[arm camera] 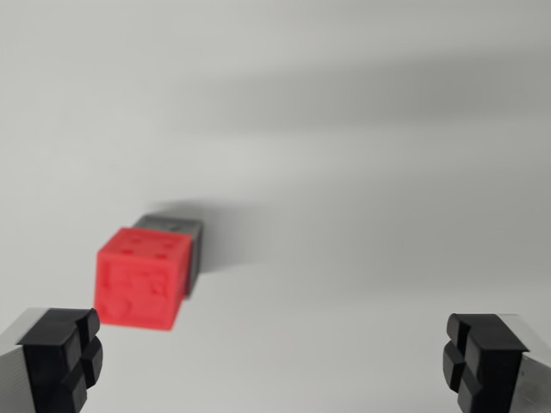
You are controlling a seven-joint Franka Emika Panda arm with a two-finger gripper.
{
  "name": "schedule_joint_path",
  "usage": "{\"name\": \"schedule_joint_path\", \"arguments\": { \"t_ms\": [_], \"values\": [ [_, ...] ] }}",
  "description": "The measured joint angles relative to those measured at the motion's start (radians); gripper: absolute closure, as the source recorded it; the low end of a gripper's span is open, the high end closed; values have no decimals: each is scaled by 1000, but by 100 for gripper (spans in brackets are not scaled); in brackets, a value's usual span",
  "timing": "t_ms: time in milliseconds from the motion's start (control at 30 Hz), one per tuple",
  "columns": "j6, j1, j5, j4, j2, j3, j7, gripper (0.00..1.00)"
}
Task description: Destack cube
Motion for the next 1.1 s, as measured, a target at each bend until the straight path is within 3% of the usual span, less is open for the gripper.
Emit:
{"name": "schedule_joint_path", "arguments": {
  "t_ms": [500, 1100],
  "values": [
    [73, 47, 9, -92, -2, 31, 129, 0],
    [179, 116, 24, -187, 28, 78, 313, 0]
  ]
}}
